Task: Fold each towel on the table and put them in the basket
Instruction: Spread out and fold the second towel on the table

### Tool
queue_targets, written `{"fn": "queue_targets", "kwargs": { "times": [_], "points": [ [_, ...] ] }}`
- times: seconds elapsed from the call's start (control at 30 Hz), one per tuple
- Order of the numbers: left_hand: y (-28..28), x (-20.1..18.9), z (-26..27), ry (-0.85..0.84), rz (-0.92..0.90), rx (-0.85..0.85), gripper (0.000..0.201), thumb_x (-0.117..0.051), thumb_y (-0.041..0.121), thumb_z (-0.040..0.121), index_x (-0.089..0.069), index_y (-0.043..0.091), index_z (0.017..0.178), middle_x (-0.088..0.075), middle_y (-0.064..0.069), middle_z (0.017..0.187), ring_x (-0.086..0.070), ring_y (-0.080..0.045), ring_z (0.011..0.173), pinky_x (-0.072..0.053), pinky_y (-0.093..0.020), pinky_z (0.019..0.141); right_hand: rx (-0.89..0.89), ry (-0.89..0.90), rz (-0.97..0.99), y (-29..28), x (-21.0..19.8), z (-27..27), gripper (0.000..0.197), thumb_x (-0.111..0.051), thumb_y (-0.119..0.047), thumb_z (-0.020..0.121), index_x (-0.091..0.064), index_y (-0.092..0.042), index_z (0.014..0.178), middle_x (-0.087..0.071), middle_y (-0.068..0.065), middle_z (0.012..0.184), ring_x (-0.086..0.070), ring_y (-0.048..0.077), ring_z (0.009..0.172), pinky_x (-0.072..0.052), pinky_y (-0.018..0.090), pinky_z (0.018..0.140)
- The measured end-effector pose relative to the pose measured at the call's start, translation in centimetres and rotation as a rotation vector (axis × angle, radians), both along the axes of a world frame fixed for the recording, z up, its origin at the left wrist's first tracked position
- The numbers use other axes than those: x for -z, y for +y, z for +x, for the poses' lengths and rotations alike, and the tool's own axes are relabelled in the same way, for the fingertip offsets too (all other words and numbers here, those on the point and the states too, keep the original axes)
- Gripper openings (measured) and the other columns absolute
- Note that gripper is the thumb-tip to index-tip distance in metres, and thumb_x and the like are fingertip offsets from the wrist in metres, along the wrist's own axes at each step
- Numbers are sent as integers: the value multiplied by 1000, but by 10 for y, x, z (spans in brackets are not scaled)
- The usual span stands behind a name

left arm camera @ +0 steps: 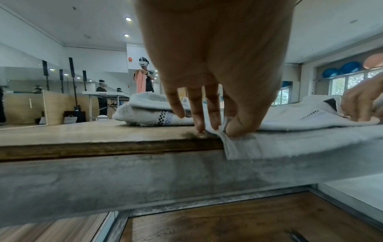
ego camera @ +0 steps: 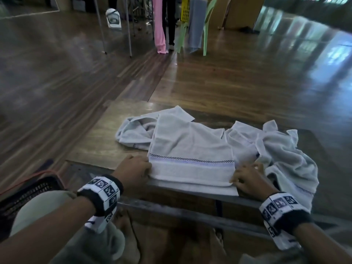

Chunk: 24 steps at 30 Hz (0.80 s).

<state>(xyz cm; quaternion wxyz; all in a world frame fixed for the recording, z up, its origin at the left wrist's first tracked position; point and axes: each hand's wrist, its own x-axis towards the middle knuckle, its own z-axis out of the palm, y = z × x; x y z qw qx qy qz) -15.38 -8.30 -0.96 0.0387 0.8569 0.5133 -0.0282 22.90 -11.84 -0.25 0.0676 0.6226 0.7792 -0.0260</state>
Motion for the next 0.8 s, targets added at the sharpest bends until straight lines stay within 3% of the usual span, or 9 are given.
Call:
{"fn": "queue_targets", "kwargs": {
  "times": [0.1, 0.23, 0.33, 0.47, 0.57, 0.63, 0.7, 0.8],
  "points": [
    [6, 1, 3, -53, 10, -54, 15, -55, 27, 79, -63, 20, 90, -61, 6, 106, -55, -17, 104, -33, -30, 88, 12, -4, 71, 0, 4, -1, 13, -60, -35, 85, -72, -37, 89, -68, -14, 101, -53, 14, 112, -18, 42, 90],
    [16, 5, 12, -85, 56, -132, 11, -55, 27, 80, -64, 24, 87, -63, 8, 101, -57, -15, 101, -32, -32, 90, 71, -92, 124, 9, 6, -6, 17, -57, -35, 87, -71, -38, 96, -67, -13, 105, -51, 16, 112, -17, 42, 92],
    [23, 8, 21, -91, 105, -167, 13, -53, 27, 82, -64, 27, 89, -63, 9, 103, -56, -14, 104, -33, -34, 94, 103, -125, 175, 16, 6, -13, 8, -72, -29, 76, -73, -37, 79, -71, -9, 88, -60, 20, 93, -29, 41, 85],
    [25, 7, 20, -129, 137, -184, 18, -51, 26, 85, -67, 27, 93, -62, 7, 104, -55, -16, 104, -33, -35, 94, 111, -143, 204, 15, 5, -14, 10, -69, -30, 79, -73, -38, 84, -70, -11, 92, -60, 18, 97, -21, 39, 84],
    [21, 6, 9, -181, 145, -173, 17, -55, 25, 86, -69, 27, 95, -64, 7, 106, -55, -16, 105, -33, -35, 94, 86, -132, 208, 10, 6, -8, 24, -84, -22, 59, -73, -40, 71, -70, -11, 73, -64, 19, 76, -29, 39, 78],
    [18, 8, 1, -195, 134, -154, 16, -58, 25, 86, -70, 28, 97, -64, 7, 107, -55, -17, 107, -33, -35, 93, 57, -109, 260, 5, 10, -4, 27, -86, -17, 53, -72, -36, 66, -68, -8, 65, -64, 19, 66, -37, 40, 74],
    [14, 12, -3, -188, 105, -124, 17, -59, 24, 87, -70, 29, 98, -65, 9, 106, -56, -16, 106, -34, -34, 94, 52, -28, 287, 1, 10, -4, 22, -83, -16, 59, -72, -33, 68, -69, -7, 68, -65, 19, 69, -38, 41, 74],
    [12, 16, -8, -210, 91, -83, 17, -61, 25, 86, -72, 30, 98, -69, 9, 101, -61, -15, 96, -42, -31, 89, 56, 53, 234, -2, 13, -1, 9, -73, -25, 75, -72, -32, 80, -72, -10, 87, -63, 16, 88, -30, 42, 86]
  ]
}}
